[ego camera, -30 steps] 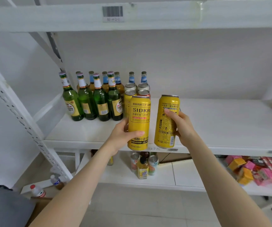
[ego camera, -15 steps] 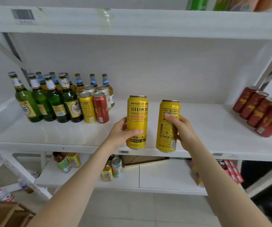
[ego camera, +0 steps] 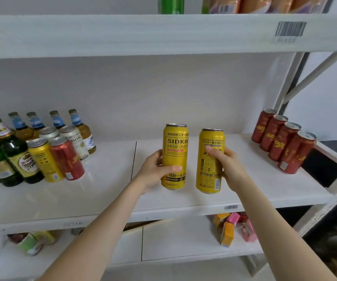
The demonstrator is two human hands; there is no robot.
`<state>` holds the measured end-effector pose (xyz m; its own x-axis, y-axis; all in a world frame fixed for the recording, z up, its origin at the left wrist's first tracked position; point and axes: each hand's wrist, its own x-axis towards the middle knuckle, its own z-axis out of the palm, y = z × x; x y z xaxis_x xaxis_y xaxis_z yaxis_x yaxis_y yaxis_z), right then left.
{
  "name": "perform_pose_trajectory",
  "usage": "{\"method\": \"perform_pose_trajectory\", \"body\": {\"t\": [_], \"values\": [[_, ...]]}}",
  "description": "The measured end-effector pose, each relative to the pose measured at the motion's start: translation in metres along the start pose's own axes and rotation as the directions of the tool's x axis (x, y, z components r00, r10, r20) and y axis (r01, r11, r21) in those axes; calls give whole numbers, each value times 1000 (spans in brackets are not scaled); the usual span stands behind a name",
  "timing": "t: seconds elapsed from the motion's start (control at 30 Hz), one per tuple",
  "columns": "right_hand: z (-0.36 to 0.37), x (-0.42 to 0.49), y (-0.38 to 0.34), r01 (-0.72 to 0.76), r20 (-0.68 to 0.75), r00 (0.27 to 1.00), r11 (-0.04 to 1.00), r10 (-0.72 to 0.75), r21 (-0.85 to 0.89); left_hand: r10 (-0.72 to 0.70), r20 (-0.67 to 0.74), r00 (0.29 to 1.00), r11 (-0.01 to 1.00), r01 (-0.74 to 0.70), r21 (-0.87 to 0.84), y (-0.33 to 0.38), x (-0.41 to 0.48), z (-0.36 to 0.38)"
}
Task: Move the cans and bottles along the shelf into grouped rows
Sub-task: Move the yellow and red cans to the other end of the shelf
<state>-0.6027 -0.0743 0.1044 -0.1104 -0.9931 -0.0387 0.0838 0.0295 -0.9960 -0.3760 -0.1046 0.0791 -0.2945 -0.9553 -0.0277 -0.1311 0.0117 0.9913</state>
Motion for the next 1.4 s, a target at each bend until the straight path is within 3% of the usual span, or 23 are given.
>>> {"method": "perform_pose_trajectory", "body": {"t": [0.23,0.63,0.97,1.4], "values": [[-86,43,-2,4,-31,1000,1000,-4,6,-2,59,998,1000,1,31,8,63,77],[-223,114,-8,14,61,998,1000,-14,4,0,-28,1000,999,-1,-41,13,138,208],[-238,186,21,63,77,995,994,-70,87,34,-73,997,998,-38,-50,-2,209,224],[-227,266,65,169,-85,983,982,-163,78,81,-118,990,996,-85,-29,-46,295,213]]}}
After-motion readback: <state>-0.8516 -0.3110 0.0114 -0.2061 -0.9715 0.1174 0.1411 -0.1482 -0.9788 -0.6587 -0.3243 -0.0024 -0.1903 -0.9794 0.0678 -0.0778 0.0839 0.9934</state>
